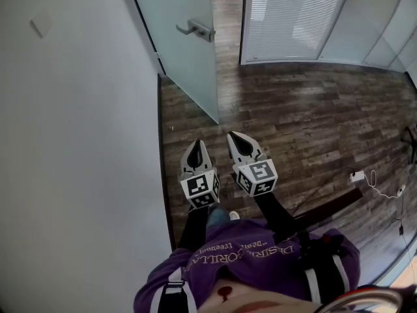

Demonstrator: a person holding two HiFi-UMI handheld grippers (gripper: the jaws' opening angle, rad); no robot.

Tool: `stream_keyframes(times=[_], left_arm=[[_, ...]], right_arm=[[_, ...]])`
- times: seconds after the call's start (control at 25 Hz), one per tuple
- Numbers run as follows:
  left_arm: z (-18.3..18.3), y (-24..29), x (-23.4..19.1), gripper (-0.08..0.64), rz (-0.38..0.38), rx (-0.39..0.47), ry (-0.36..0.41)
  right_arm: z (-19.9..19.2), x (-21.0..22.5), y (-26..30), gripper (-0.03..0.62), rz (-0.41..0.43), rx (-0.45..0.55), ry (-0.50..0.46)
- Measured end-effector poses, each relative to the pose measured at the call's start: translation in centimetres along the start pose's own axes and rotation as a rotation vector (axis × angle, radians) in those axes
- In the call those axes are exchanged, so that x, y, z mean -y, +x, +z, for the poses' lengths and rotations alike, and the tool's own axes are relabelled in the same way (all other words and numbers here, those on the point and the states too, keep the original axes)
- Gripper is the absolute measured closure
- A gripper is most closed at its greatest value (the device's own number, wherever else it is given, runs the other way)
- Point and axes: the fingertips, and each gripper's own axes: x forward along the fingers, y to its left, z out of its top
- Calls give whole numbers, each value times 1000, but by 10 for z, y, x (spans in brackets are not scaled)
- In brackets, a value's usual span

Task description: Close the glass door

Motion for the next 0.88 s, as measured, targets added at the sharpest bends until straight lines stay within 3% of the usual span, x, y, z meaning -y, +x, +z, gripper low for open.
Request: stream_keyframes(times=[0.24,0.4,0.88], left_arm=[[28,46,-15,560,-39,11,-17],[26,68,-35,560,-57,20,19],[36,116,-74,560,-92,8,21]], right_arm=[[19,11,47,603,-19,10,4],[20,11,72,603,-38,25,3],[20,14,129,603,-98,22,4]])
